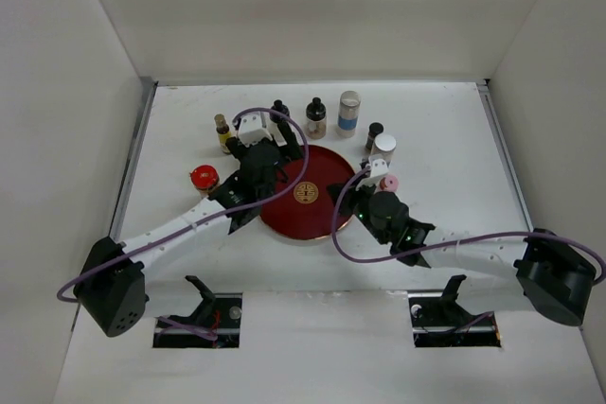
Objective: Organize the condiment bottles
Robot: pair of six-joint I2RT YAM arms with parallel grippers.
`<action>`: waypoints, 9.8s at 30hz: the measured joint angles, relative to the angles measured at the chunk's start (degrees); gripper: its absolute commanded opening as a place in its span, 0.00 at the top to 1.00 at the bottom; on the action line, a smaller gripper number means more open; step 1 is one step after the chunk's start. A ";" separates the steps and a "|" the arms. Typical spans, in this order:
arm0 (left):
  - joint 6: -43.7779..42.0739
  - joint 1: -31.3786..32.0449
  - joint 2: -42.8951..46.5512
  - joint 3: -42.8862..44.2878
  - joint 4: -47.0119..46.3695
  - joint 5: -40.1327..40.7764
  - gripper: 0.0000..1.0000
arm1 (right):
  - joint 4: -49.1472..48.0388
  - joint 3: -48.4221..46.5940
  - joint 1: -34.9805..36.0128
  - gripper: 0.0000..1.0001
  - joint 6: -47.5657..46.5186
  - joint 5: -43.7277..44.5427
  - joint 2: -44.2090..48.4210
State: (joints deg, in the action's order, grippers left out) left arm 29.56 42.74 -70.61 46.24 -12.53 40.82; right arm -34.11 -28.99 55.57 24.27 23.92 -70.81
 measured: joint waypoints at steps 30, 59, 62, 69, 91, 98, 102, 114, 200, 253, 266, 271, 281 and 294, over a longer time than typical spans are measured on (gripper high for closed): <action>7.72 -17.86 17.57 -0.15 33.22 9.57 0.20 | 2.97 0.00 -3.48 0.44 4.81 -2.01 -0.98; 9.35 -24.02 9.49 -6.62 28.33 -0.98 0.15 | 1.95 0.00 -3.74 0.22 3.76 -3.43 -1.81; 9.64 -23.98 12.11 -7.69 29.81 -0.92 0.15 | 1.95 0.00 -3.74 0.22 3.74 -3.43 -2.10; 9.84 -23.98 15.32 -9.33 32.76 -0.85 0.11 | 1.92 0.00 -3.74 0.22 3.74 -3.45 -2.12; 6.12 -23.74 7.91 -10.23 26.97 -0.81 0.41 | 1.92 0.00 -3.74 0.12 3.56 -3.80 -3.43; 5.53 -22.84 7.63 -10.29 26.18 -0.09 0.58 | 1.90 0.00 -3.74 0.06 3.58 -4.46 -3.43; 5.16 -21.59 10.40 -10.27 28.89 -0.37 0.60 | 1.92 0.00 -3.76 0.04 3.58 -4.50 -3.43; 2.34 -6.60 10.91 3.89 29.99 0.74 0.60 | 1.49 1.70 -4.63 0.50 3.67 -2.91 0.24; -14.29 -14.64 -15.19 4.61 4.17 -4.37 0.51 | -0.22 4.44 -8.35 0.05 6.60 -1.97 1.20; -6.88 -12.72 -3.04 -3.43 -3.80 -6.08 0.15 | -0.33 4.42 -8.72 0.08 6.62 -2.95 0.79; -4.83 -28.15 -14.88 8.68 0.81 -8.02 0.21 | -0.35 4.28 -8.61 0.44 6.58 -4.90 0.52; -4.87 -29.62 -19.65 13.57 2.47 -10.67 0.29 | -0.33 4.22 -8.59 0.41 6.51 -5.01 0.33; -5.77 -30.62 -25.20 16.57 3.93 -11.34 0.49 | -0.15 3.54 -7.85 0.40 6.14 -5.33 -0.33; -7.98 -30.23 -26.18 17.05 4.26 -9.40 0.78 | 0.02 3.54 -7.85 0.36 5.81 -5.29 -0.59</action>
State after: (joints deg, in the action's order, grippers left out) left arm 21.58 12.51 -96.79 63.29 -8.27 31.42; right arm -34.09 -25.45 47.72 30.09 18.63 -71.40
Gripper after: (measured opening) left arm 0.326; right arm 0.624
